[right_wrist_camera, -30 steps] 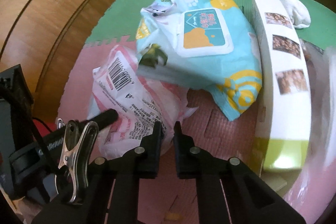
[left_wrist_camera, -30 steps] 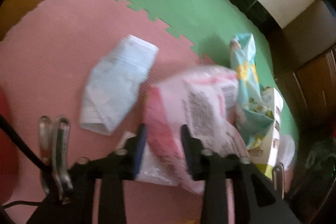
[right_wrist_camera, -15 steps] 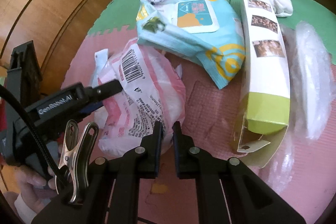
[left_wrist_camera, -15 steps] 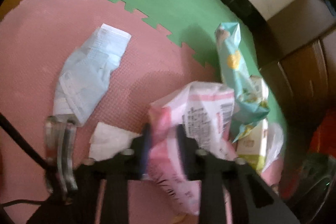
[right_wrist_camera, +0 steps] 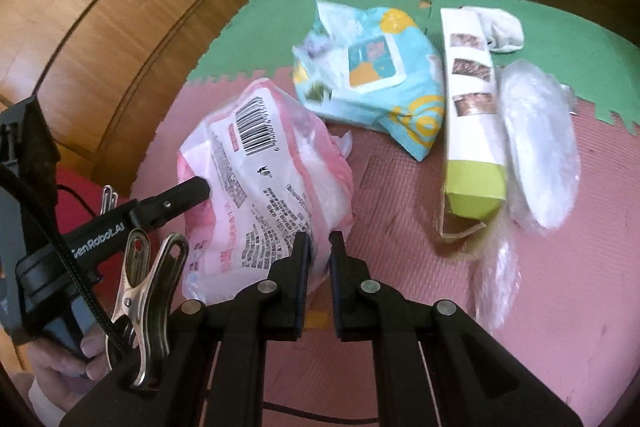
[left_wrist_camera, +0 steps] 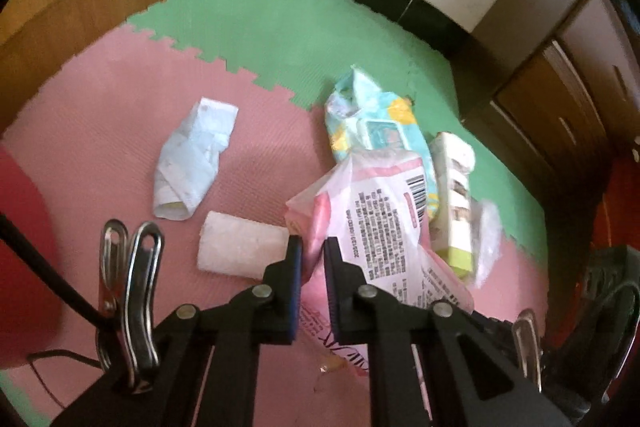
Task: Collect trash
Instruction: 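Close both tools on the pink printed snack bag, then lift and carry the pink snack bag over the red bucket with both tools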
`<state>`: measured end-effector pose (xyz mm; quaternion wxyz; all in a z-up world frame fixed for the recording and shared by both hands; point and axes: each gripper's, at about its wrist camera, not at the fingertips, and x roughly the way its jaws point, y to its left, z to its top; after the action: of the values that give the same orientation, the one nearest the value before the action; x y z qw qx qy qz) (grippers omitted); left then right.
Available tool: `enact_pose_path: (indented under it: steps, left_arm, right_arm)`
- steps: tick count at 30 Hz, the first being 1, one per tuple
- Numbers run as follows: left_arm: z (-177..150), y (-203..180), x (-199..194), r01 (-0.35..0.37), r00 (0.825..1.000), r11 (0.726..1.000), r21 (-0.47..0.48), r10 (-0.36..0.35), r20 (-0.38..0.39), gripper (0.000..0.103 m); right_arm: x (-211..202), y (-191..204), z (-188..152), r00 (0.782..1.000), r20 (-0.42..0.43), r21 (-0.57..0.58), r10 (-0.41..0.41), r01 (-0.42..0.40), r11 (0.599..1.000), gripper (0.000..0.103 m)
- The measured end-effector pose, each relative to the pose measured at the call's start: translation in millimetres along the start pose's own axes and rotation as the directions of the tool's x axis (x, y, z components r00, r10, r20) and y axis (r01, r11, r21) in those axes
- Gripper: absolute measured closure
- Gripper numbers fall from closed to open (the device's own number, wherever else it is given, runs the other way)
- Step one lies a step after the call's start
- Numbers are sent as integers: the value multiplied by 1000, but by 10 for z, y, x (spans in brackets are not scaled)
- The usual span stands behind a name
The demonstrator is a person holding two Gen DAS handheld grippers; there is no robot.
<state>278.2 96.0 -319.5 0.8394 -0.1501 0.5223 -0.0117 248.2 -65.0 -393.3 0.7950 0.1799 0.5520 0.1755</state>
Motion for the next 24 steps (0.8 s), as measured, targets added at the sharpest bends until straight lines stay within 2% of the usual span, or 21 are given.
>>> enact_pose_path:
  steps: [6, 11, 16, 19, 24]
  left_arm:
    - [-24, -106, -613, 12, 998, 1000, 5, -12, 65, 93]
    - [-76, -127, -1175, 13, 992, 1000, -2, -12, 127, 93]
    - [-125, -25, -1604, 8, 988, 999, -53, 0, 155, 93]
    - [-181, 51, -1867, 8, 984, 997, -79, 6, 176, 93]
    - [-251, 151, -2305, -33, 971, 996, -85, 52, 234, 93]
  right_arm:
    - [-495, 226, -73, 999, 48, -36, 23, -21, 999, 92]
    - [-885, 572, -111, 994, 100, -94, 46, -36, 995, 92]
    - [-1219, 910, -202, 985, 146, -142, 88, -67, 988, 92]
    - [-1338, 1111, -244, 982, 154, -168, 107, -81, 982, 92]
    - [-1492, 1454, -295, 974, 173, -228, 149, -107, 968, 92]
